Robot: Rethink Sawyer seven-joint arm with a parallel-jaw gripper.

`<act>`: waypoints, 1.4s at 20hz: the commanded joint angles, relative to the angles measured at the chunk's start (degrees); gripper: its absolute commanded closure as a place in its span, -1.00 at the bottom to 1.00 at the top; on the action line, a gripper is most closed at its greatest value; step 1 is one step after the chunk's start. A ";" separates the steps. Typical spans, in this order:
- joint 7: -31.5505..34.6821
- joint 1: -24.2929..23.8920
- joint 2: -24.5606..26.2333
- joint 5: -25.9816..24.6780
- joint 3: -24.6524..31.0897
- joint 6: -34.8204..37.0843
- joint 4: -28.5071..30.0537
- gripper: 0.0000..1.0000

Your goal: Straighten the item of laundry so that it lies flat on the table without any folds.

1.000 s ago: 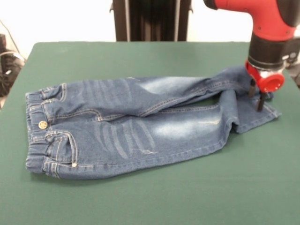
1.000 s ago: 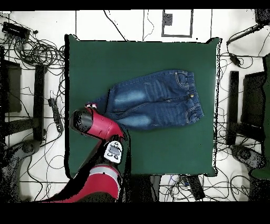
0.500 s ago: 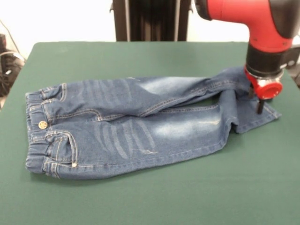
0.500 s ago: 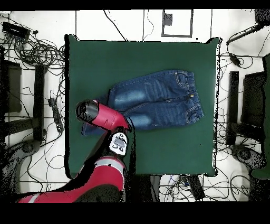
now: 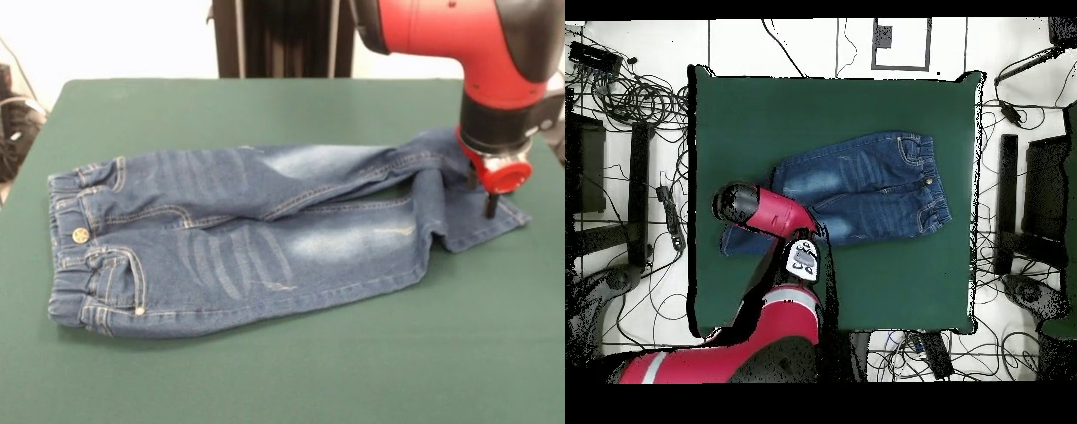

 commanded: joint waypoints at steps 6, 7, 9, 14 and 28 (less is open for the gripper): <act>2.83 -7.03 12.25 -5.38 15.47 -26.36 -4.85 -1.00; 3.71 -6.16 11.91 -5.29 14.39 -25.43 -5.43 -1.00; 6.06 -3.67 11.44 -4.44 11.00 -22.70 -7.14 -1.00; 7.99 -1.99 12.10 -2.81 8.62 -20.27 -10.03 -1.00; 14.25 5.60 12.27 -0.69 -2.10 -8.68 -18.57 -1.00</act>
